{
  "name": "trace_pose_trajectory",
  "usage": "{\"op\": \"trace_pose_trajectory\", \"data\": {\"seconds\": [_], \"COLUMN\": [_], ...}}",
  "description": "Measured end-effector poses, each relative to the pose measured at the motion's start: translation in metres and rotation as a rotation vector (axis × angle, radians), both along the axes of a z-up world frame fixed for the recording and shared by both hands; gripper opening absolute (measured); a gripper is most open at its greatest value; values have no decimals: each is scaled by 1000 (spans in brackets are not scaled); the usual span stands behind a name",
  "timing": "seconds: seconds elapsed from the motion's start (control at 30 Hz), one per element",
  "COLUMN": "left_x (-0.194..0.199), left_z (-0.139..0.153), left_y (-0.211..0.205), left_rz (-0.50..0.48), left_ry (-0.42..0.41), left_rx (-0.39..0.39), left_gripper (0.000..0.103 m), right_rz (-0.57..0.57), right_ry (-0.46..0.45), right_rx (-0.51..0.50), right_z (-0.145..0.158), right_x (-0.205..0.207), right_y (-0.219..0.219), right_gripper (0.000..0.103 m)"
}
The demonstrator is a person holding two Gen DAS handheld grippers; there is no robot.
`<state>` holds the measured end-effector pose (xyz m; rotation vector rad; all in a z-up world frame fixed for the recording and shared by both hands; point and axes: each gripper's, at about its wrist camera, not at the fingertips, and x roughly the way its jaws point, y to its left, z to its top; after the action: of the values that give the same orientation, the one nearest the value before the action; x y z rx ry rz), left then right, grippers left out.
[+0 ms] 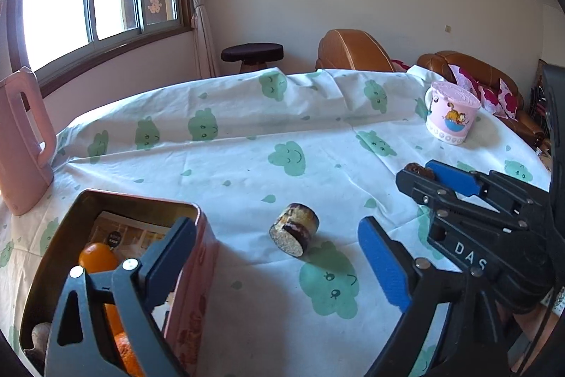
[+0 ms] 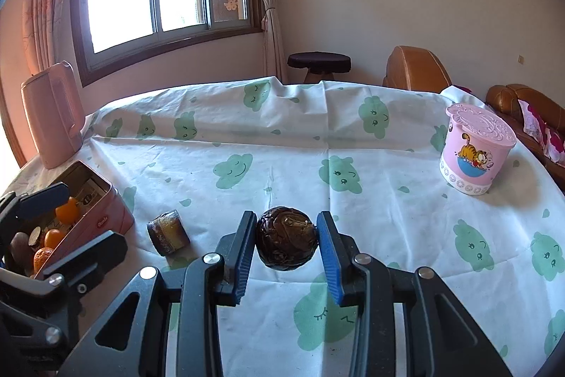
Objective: Organize fruits
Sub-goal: 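Grasp the small cylindrical cake with the left tool while the right tool holds the pastry, then carry the cylindrical cake and dark pastry over the tin with both tools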
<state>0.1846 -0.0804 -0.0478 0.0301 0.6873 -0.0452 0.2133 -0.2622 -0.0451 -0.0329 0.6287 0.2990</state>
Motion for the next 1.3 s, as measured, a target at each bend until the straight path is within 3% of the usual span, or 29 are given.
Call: {"op": "trace_pose_trajectory", "data": {"seconds": [0.13,0.5,0.57,0.6,0.63,0.9,1.3], "left_x": [13,36,35,34,35,28,15], "left_z": [-10,-26,-25,-24,-25,-23,-12], "left_y": [-6,-14,-13,-12,-13,-13,-4], "left_rz": [-14,-26,-19,-36,-54,-76,-37], "left_ry": [50,119,109,104,114,111,22], "left_rx": [-3,37,41,32,24,-8,-26], "left_gripper": [75,69,60,47,41,41,41], "right_rz": [0,1,6,7,7,2,27], "right_ry": [-1,-2,-2,-3,-4,-17,-56], "right_rx": [9,9,2,1,2,16,31], "right_z": [0,0,0,0,0,1,6], "right_x": [1,0,0,0,0,-3,-10], "right_y": [-2,-2,0,0,0,-3,-4], "right_gripper": [37,37,37,37,37,38,38]}}
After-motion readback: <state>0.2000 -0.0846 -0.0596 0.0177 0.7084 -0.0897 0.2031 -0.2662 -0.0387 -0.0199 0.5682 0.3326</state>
